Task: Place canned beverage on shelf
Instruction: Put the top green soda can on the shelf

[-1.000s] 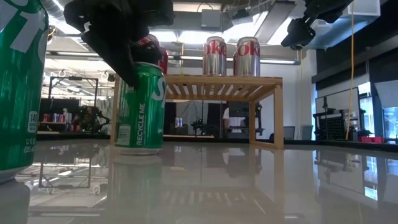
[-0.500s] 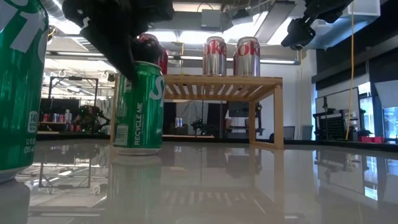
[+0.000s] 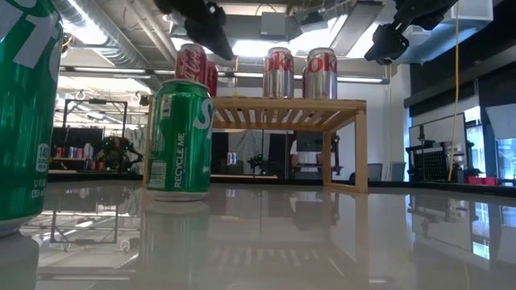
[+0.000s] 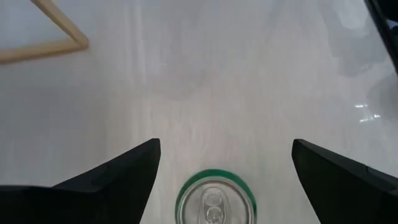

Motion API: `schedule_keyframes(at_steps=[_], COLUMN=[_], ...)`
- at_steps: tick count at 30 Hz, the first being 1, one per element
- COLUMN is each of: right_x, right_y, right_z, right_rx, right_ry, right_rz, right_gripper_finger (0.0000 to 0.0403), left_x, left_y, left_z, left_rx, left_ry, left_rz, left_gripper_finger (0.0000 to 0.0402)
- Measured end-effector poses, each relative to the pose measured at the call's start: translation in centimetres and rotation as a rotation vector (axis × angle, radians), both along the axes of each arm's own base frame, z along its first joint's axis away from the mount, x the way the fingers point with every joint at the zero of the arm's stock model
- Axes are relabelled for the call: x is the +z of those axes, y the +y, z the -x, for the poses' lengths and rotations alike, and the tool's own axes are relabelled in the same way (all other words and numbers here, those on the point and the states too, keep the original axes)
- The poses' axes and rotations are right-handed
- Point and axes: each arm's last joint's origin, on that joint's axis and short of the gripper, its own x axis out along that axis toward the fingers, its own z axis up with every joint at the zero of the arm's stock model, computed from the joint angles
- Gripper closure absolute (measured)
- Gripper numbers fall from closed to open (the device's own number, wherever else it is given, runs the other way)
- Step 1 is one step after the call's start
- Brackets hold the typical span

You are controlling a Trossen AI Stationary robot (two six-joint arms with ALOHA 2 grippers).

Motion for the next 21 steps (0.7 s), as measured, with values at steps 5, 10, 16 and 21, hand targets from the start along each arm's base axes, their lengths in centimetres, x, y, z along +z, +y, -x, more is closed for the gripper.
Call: schedule_keyframes(at_steps=[5, 10, 16, 21], right_x=[0.0, 0.0, 0.0, 0.0], right_y=[0.0, 0.0, 0.0, 0.0], right_z=[0.0, 0.0, 0.0, 0.0], right_rx=[0.0, 0.0, 0.0, 0.0], right_ry=[0.0, 0.0, 0.0, 0.0], right_rz=[0.0, 0.0, 0.0, 0.0], right_gripper_finger=[0.0017, 0.0017, 0.0017, 0.0017], left_x=[1.5, 1.7, 1.8, 1.8], left_y=[-0.2, -0.2, -1.1, -1.1], left_z=[-0.3, -0.3, -0.1, -0.1], left_rx=[-0.003, 0.01, -0.018, 0.087], left_ry=[-0.039, -0.035, -0.037, -0.036], left_rz=[0.009, 0.033, 0.033, 0.096], left_gripper_finger=[0.0049, 0.0049, 0.0049, 0.0049])
